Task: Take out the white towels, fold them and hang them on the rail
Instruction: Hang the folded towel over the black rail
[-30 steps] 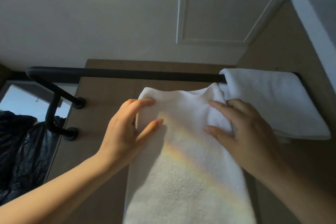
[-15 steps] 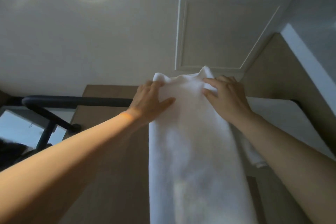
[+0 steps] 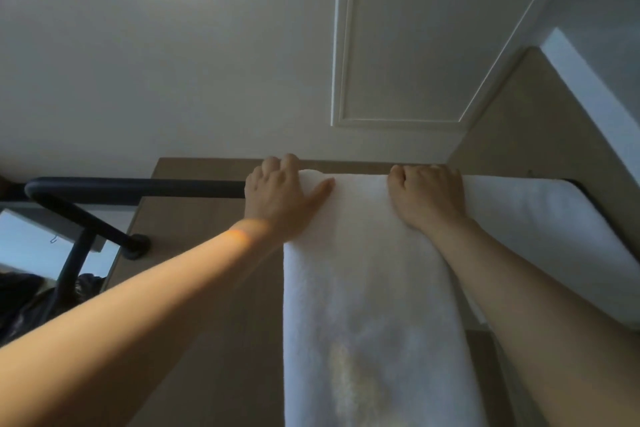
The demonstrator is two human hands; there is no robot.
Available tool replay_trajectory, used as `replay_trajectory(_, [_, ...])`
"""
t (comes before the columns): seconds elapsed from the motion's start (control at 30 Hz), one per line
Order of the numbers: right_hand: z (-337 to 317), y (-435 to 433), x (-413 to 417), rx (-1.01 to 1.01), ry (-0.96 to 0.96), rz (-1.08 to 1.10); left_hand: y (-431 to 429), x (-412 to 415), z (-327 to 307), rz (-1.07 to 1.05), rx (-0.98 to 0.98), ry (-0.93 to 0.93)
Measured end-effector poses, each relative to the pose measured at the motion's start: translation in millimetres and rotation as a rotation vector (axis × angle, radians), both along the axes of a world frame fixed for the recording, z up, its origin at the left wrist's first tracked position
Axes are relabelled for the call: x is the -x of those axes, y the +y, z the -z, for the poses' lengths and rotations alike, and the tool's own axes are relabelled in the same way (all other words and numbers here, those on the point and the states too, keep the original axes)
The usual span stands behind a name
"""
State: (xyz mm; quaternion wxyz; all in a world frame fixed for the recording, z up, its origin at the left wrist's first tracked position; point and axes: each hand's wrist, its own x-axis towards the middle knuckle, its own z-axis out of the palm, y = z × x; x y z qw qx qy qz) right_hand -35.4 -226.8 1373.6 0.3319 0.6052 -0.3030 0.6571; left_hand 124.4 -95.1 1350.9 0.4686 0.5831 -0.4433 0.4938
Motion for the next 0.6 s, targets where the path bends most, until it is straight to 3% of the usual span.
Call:
replay_trajectory(0.1, [-1,-2,-1,-0.01,-0.001,0.016,7,-1,38,0.17,0.13,-0.02])
replay_trajectory(0.2, [-3,-2,-1,-0.006,0.002,0.026,13,-4,68,0.532,-0.002,0.256])
replay_trajectory(0.27, [-4,-2,0,-0.017,0.011,0.032,8,-2,74,0.638,-0.038,0.398])
replay_trajectory(0.43, [-11,3,7,-0.127,0.114,0.021,8,15,69,0.733,0.207,0.273])
replay_trajectory(0.53, [-16,14,15,-0.26,0.224,-0.068,11,17,66,0.769,0.209,0.257])
replay_trajectory(0.6, [-9,22,23,-0.242,0.27,-0.139,11,19,66,0.771,0.194,0.248])
